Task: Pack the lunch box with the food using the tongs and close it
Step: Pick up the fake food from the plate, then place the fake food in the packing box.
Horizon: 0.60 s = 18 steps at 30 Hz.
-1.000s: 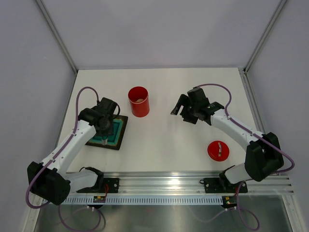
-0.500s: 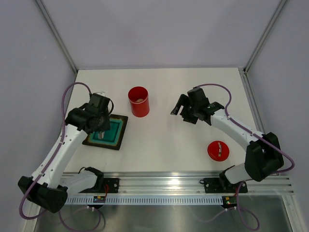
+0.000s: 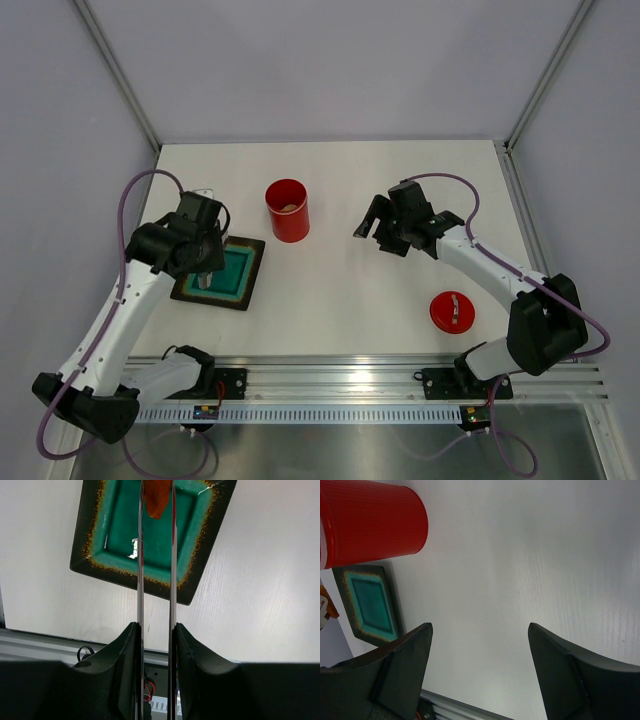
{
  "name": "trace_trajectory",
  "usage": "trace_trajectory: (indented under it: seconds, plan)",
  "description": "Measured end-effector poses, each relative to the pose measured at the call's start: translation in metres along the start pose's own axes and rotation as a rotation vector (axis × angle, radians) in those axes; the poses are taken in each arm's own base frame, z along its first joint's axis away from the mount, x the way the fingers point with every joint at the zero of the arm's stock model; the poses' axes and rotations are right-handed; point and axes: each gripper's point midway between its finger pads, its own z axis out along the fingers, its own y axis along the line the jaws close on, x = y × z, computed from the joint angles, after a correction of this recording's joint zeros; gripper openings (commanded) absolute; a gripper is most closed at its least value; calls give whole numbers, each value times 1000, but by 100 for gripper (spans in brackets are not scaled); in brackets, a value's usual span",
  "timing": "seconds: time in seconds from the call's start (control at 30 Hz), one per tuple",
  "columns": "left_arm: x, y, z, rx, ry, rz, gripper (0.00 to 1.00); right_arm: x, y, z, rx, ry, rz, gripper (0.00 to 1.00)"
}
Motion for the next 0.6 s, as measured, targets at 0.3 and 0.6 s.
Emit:
trace_trajectory:
  seconds: [0.3, 0.6]
  plan:
    - [-39, -24, -42, 151, -122, -22, 0, 0, 0, 0, 0, 0, 0, 85]
    - [-70, -77, -72, 324, -199, 47, 0, 0, 0, 0, 1, -1, 0, 85]
